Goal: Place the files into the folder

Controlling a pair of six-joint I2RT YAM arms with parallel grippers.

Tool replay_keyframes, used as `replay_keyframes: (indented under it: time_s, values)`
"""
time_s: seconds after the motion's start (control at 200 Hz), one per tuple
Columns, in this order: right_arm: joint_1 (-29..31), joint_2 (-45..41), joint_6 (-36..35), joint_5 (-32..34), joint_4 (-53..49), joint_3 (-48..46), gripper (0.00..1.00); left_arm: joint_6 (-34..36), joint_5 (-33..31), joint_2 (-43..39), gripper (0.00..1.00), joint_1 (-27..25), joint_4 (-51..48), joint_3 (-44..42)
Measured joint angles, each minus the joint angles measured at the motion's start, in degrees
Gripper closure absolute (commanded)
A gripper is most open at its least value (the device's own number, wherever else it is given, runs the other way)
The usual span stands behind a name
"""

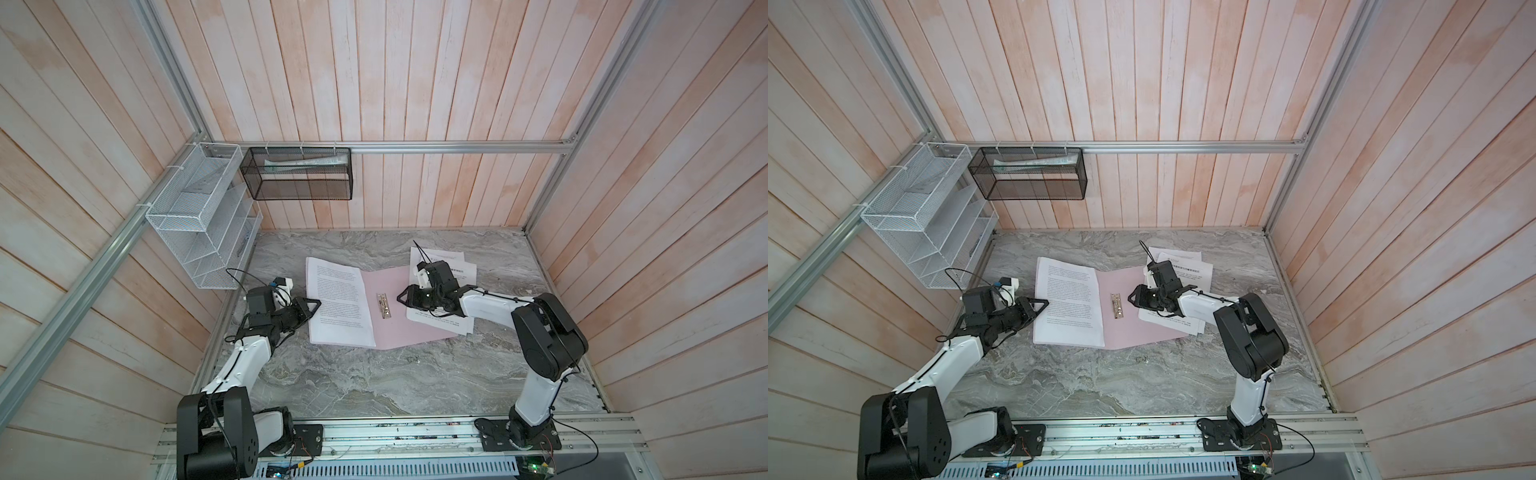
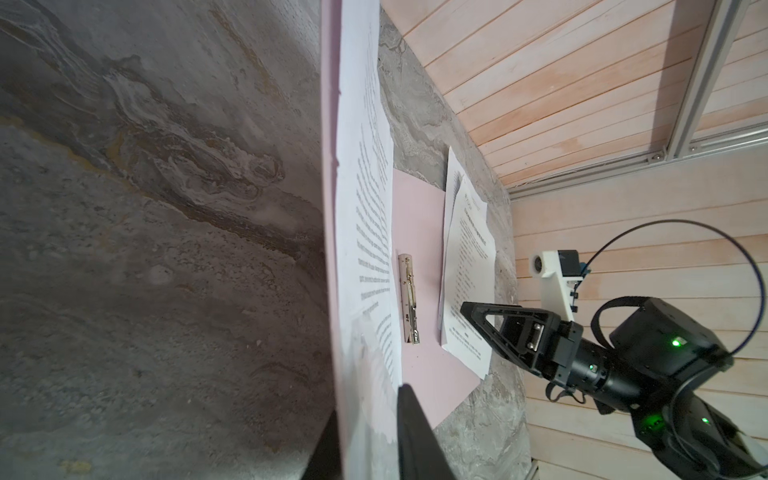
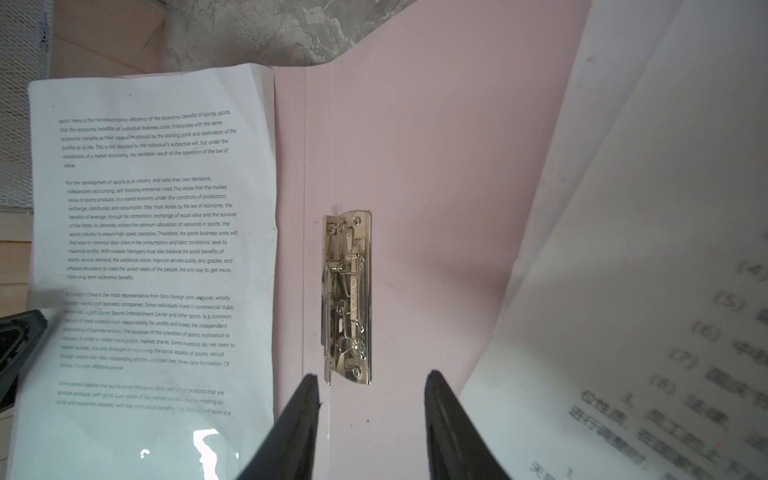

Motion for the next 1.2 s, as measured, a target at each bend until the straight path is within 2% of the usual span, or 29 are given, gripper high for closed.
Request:
replay_keyframes:
  time_s: [0.07,0.355,0.545,0.77,1.2]
  values:
    - [0.0,0.04,0.0,-0.35,0.42,0.0,0.6,0.26,-0.2,0.17,1.0,-0.04,-0.2,0.0]
    - [0.48,0.59,0.61,-2.03,1.84,-0.2,0.61,1.38,-1.29,2.91,1.0,-0.94,0.37,0.0]
    - [0.92,1.68,1.25,-2.78,2.16,-0.83,0.68,3.1,-1.49,4.28,1.0,-3.37,0.35,0.39]
    - [1.38,2.08,1.27,-3.26,2.16,-2.58,0.78,4.26,-1.68,5.27,1.0,-3.8,0.22,1.18]
    - [3.32,2.1,2.78,-4.85,3.48,-4.76,0.82,4.28,-1.68,5.29,1.0,-3.8,0.22,1.18]
